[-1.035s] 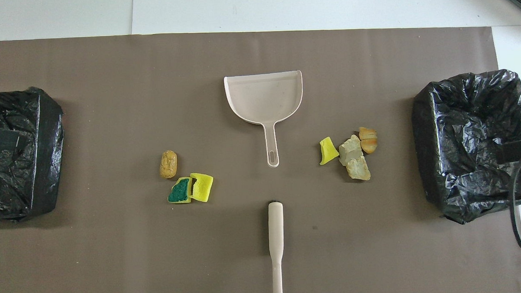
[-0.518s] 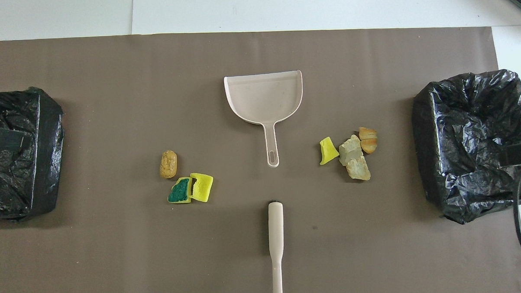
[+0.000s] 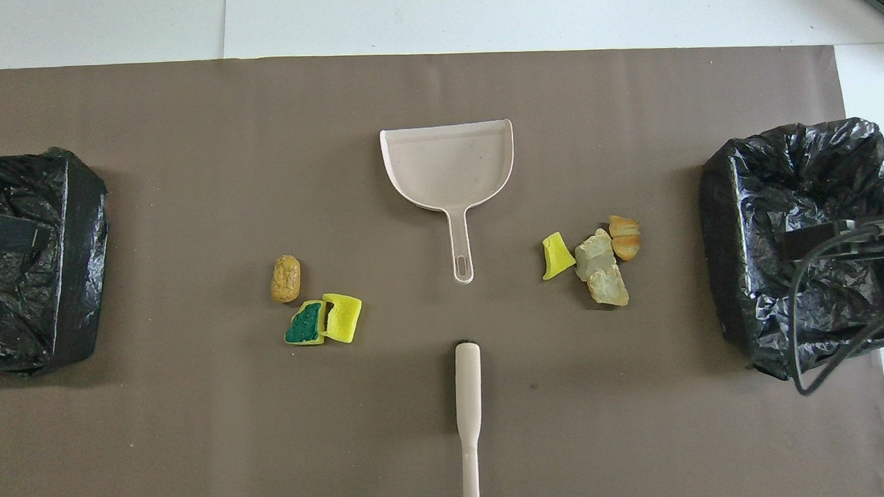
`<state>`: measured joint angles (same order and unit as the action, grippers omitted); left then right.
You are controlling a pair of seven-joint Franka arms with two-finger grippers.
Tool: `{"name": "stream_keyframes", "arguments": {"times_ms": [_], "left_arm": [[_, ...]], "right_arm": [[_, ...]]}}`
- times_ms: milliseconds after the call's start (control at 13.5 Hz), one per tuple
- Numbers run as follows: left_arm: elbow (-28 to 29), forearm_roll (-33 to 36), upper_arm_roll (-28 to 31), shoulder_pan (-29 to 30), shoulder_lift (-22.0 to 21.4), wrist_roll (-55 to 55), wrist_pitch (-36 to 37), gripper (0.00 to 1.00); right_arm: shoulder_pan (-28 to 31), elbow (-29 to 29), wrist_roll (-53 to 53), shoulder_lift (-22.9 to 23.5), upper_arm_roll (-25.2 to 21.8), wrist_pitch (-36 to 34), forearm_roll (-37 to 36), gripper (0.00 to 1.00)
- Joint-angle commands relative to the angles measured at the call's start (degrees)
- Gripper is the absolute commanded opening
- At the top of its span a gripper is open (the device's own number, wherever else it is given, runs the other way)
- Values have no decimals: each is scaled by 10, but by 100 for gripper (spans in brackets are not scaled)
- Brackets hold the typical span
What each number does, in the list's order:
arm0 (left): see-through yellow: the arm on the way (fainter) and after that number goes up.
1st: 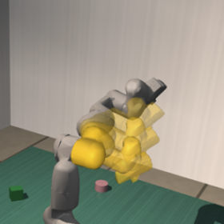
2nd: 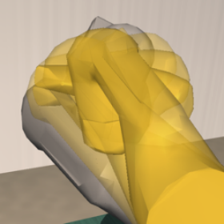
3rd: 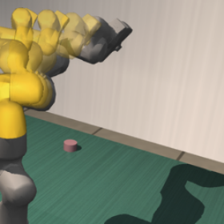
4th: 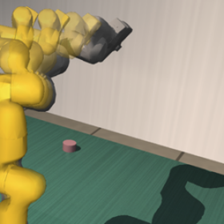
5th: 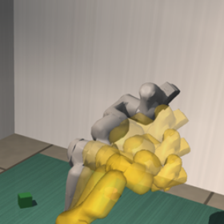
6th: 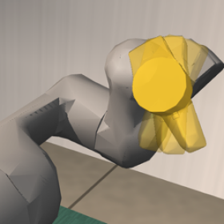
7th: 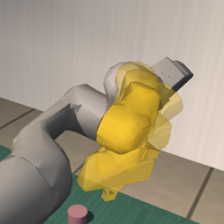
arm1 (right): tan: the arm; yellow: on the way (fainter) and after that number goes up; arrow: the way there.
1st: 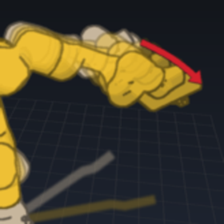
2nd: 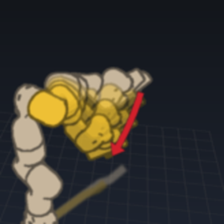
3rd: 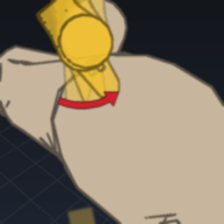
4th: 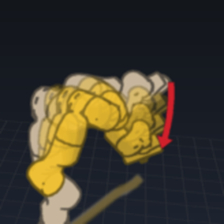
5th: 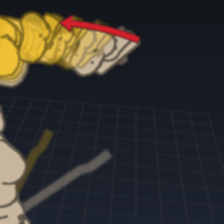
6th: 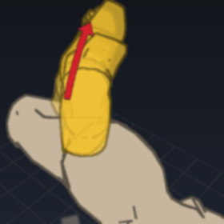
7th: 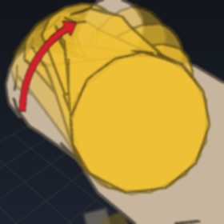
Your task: Sweep and dump trash in bin
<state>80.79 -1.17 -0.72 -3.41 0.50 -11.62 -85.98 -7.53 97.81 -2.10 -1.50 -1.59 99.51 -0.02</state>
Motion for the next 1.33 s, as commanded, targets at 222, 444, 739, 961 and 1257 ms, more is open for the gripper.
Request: {"name": "stream_keyframes", "arguments": {"times_ms": [222, 444, 739, 961, 1257], "left_arm": [[19, 9, -5, -25, 30, 27, -44, 100], [88, 9, -5, -61, 24, 75, -100, 100], [196, 7, -7, -99, -18, 124, -157, 100], [269, 2, -9, -134, -61, 149, -166, 100], [392, -11, -10, -196, -143, 210, -204, 100]], "right_arm": [[-84, -10, -27, 150, 4, 192, 13, 100], [-107, -12, -93, 197, 4, 263, 13, 100], [-143, -11, -123, 223, 20, 264, 52, 100], [-143, -11, -123, 251, 21, 257, 60, 100], [-144, -13, -124, 259, 25, 260, 79, 100]]}}
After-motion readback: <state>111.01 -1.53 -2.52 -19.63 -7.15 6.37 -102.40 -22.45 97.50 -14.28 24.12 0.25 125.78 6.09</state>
